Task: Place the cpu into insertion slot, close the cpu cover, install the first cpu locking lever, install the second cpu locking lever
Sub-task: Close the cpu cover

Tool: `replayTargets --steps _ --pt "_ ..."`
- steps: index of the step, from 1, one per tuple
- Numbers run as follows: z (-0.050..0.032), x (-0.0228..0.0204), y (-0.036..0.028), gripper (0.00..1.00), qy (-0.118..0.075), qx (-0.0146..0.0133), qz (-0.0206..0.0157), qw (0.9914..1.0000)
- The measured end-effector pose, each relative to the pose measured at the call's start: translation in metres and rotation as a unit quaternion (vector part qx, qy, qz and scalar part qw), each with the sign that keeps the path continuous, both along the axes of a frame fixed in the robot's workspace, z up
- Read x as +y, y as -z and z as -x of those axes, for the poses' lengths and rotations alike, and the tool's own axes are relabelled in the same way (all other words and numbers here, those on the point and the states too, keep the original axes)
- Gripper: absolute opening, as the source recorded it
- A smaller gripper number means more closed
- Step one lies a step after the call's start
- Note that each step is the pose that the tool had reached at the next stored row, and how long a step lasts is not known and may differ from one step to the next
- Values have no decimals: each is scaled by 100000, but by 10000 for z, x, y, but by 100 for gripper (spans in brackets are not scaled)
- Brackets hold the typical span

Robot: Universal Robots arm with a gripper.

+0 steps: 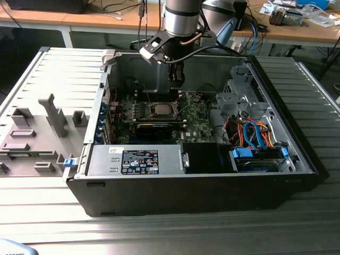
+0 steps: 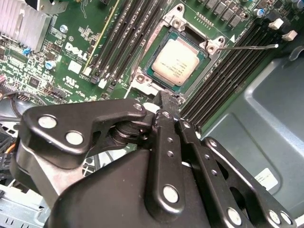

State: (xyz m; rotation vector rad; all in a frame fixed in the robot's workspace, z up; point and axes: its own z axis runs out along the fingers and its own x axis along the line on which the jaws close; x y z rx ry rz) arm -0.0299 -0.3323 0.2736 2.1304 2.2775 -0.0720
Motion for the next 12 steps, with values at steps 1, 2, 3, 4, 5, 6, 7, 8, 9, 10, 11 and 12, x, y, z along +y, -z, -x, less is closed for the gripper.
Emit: replayTargets --steps 1,2,3,4,5,6,7,8,9,10,11,12 --pt "-6 0 1 11 0 3 3 100000" --pt "-13 0 2 11 -2 2 5 100000" --pt "-22 0 3 11 -1 2 -1 100000" --pt "-32 0 4 11 -2 0 -2 100000" --pt "-35 0 4 11 -3 -1 0 100000" --pt "-37 0 1 11 1 2 2 100000" --pt "-38 1 -6 11 4 -5 -9 100000" --pt "-40 0 -20 11 -2 1 0 100000" --pt "-40 0 -36 11 2 3 5 100000" --pt "-43 0 -52 11 -6 -1 -2 100000" --pt "-45 0 -63 11 -4 1 0 100000" --pt "-48 0 -67 11 -7 1 -2 100000"
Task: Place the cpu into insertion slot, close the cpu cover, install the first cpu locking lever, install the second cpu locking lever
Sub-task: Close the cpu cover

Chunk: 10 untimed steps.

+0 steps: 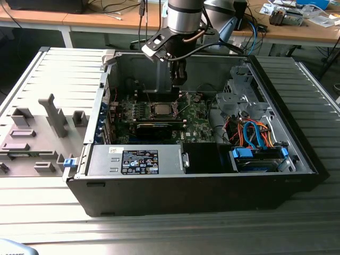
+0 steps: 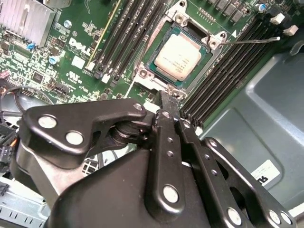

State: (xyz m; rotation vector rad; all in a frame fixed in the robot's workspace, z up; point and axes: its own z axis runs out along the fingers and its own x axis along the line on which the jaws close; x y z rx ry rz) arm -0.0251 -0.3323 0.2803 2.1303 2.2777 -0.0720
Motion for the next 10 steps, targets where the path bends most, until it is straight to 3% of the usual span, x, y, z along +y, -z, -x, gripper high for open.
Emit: replayTargets --steps 3,10 --pt "-129 0 -1 11 5 312 5 100000" --pt "-157 0 -1 11 8 341 1 99999"
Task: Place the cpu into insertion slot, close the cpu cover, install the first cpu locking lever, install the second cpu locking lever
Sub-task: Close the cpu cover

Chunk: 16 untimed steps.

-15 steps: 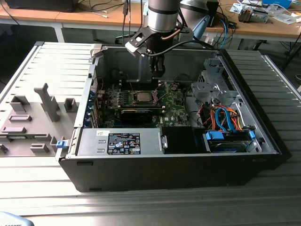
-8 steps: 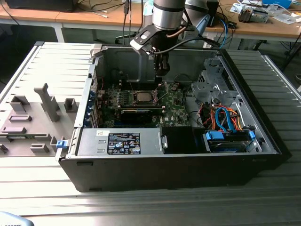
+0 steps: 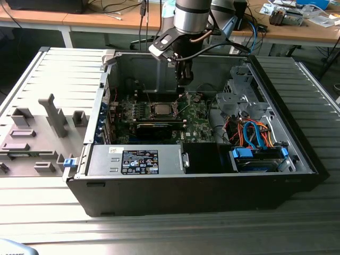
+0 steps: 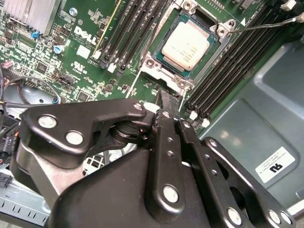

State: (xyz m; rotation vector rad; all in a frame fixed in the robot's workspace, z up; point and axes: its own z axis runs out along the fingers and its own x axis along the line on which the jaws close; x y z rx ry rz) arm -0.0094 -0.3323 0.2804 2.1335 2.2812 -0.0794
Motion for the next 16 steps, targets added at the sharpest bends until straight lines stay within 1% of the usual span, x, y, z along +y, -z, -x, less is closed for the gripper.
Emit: replayTargets --steps 16 --pt "-74 0 0 11 0 44 5 100000"
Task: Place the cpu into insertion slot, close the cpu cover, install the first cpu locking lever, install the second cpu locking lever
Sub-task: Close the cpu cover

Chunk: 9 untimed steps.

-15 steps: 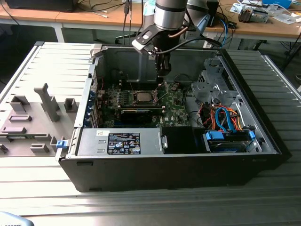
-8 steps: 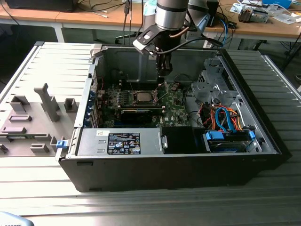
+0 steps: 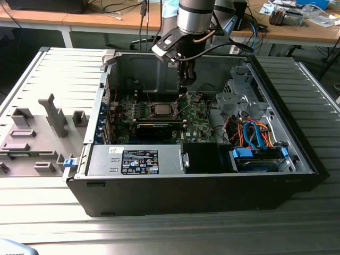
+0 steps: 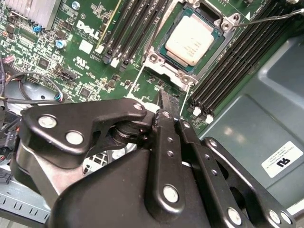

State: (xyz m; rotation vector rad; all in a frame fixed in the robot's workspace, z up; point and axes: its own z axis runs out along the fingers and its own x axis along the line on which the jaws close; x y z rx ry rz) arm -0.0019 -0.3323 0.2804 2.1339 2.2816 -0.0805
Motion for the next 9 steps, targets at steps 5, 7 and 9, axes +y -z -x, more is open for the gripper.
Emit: replayTargets --steps 5,7,9 --pt "-29 0 1 11 -1 21 0 100000" --pt "-41 0 1 11 1 31 -2 100000" --pt "-53 0 3 11 -3 40 -2 100000"
